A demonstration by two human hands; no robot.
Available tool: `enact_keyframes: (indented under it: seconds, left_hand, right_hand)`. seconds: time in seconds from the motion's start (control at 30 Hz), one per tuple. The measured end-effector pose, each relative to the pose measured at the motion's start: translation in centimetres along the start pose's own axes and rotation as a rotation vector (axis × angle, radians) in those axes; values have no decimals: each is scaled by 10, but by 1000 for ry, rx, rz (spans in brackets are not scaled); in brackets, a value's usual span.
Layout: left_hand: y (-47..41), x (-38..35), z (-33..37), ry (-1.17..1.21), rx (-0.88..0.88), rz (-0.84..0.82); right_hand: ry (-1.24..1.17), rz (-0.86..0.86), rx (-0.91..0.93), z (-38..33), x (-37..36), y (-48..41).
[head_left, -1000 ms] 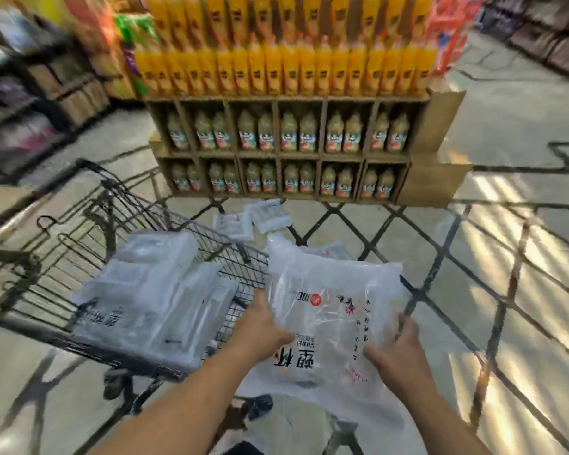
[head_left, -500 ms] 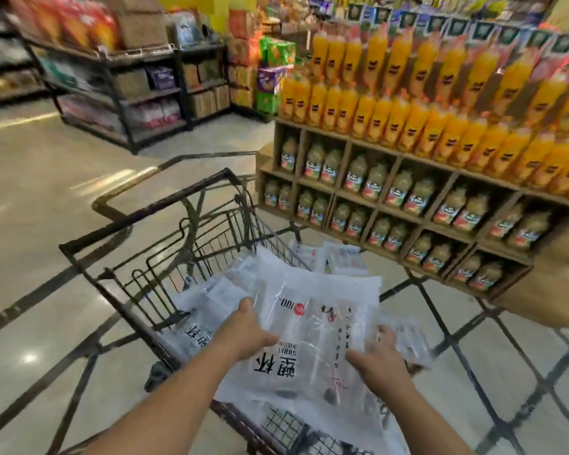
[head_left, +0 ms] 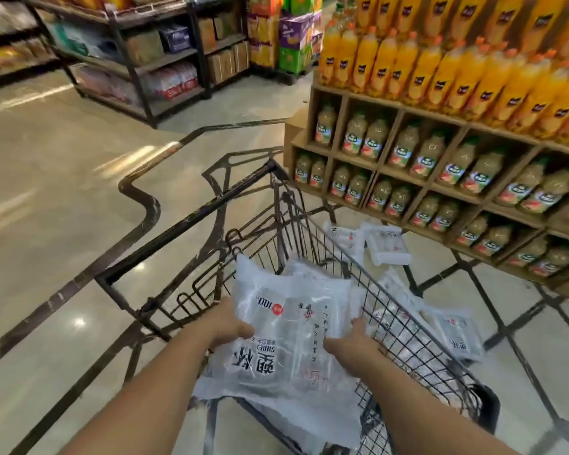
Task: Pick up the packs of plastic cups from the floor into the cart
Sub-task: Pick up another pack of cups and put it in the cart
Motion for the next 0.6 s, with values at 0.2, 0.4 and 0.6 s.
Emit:
enact_keyframes:
  seconds: [0.2,0.4,0.6]
  left_hand:
    - [-37,-25,-8,-19,-31,47]
    - [-50,-14,-1,-306,-17,54]
    - [-51,-20,-4,-348,-9,93]
  right_hand:
    - [-80,5,-97,23,9,-11]
    - [85,69,-87,8,5,-13]
    - [135,57,-90,8,8,-6]
Point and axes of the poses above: each hand's wrist, its own y-axis away from the middle knuckle, its own x-axis out of the back of the hand, z = x × y, the point moved 9 cm from there along -y, towards the middle knuckle, and after that the axes turned 14 degrees about -z, right-handed, at the moved point
